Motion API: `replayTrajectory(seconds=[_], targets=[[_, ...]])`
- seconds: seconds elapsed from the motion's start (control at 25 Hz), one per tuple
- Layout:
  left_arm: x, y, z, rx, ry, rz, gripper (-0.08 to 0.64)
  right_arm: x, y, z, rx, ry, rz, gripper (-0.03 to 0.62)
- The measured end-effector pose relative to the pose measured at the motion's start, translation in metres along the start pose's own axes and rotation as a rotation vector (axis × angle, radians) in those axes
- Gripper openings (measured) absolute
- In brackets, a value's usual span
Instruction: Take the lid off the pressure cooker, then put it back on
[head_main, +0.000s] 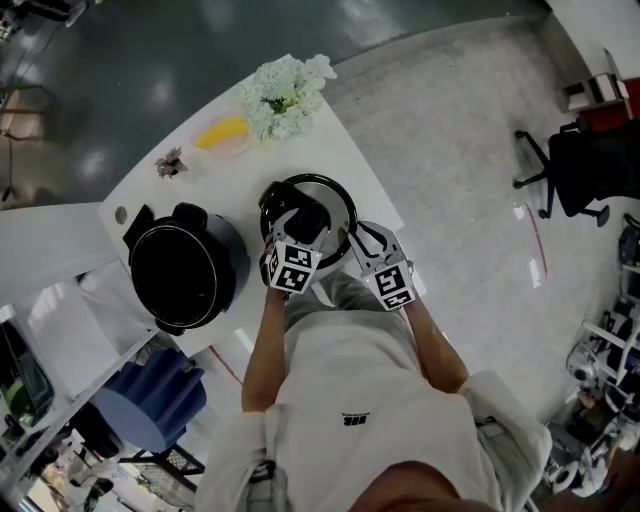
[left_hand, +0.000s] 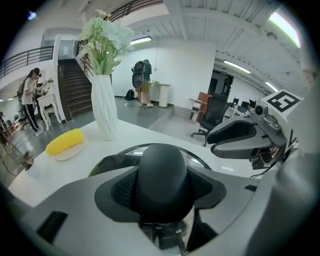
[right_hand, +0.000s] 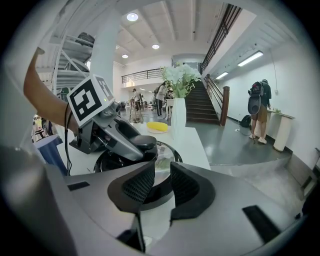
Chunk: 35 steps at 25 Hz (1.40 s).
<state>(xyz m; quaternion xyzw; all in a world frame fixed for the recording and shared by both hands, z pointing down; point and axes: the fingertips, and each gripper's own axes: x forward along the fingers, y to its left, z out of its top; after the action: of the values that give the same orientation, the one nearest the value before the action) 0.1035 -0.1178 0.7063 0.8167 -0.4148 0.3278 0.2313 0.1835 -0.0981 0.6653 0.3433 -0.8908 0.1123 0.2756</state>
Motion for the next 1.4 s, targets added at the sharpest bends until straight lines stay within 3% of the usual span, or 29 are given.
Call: replayTrajectory(seconds=[0.44,0.92,1.4], targets=[[0.008,0.001,-0.007,0.036,-0.004,0.019,0.287,0.003,-0.003,-0.004,0.002,0.011,-0.011,0.078],[0.006,0.004,-0.009,0.01,-0.012,0.041,0.32,0.001,0.003,0.004,0.003,-0.004,-0.029,0.083],[-0.045,-0.003,0.009,0.011,-0.091,0.043,0.316,-0.02,0.014,0.027,-0.012,-0.053,-0.061,0.097]])
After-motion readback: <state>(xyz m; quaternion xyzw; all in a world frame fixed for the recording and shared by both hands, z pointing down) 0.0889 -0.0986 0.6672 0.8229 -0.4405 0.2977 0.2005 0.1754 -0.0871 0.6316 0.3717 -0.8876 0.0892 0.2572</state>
